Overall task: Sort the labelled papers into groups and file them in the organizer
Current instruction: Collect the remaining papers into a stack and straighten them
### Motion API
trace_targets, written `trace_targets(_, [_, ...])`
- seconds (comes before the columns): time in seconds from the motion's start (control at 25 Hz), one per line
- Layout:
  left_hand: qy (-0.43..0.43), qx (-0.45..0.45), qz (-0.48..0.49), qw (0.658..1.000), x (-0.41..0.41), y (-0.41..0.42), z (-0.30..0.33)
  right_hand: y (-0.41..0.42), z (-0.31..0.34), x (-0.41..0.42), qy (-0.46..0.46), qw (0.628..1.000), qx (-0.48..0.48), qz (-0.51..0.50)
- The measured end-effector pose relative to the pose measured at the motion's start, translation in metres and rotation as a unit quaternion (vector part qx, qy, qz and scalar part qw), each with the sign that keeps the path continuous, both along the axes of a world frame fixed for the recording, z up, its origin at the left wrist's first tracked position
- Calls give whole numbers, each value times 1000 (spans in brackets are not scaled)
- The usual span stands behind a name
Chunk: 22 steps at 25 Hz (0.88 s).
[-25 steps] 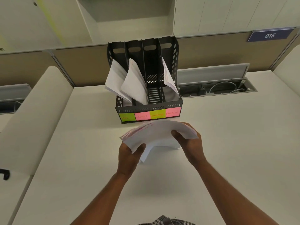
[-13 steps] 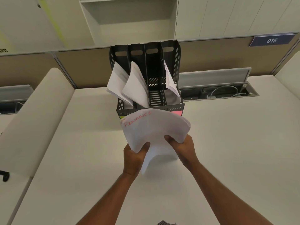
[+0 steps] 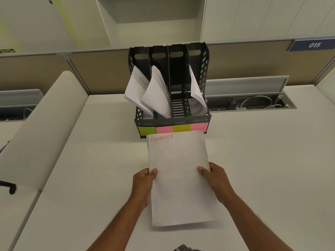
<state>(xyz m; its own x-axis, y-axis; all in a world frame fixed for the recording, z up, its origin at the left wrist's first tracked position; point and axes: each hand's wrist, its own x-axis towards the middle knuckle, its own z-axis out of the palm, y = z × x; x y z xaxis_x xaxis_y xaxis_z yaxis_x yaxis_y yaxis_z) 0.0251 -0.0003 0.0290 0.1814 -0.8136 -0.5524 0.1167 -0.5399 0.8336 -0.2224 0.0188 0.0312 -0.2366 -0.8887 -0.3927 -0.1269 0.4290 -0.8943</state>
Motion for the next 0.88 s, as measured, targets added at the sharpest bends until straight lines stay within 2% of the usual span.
trace_targets(0.16, [-31, -2, 18, 999, -4, 12, -8, 15, -13, 1, -32, 998, 4, -58])
trace_targets(0.36, [8, 2, 3, 1000, -2, 14, -8, 20, -20, -5, -46, 990, 7, -130])
trace_targets(0.6, [-33, -41, -13, 999, 3, 12, -8, 26, -26, -9, -84, 984, 3, -158])
trace_targets(0.76, [48, -15, 17, 999, 4, 11, -8, 27, -32, -12, -89, 979, 1, -184])
trace_targets(0.88, [73, -9, 39, 996, 5, 9, -7, 26, -35, -14, -96, 974, 7, -204])
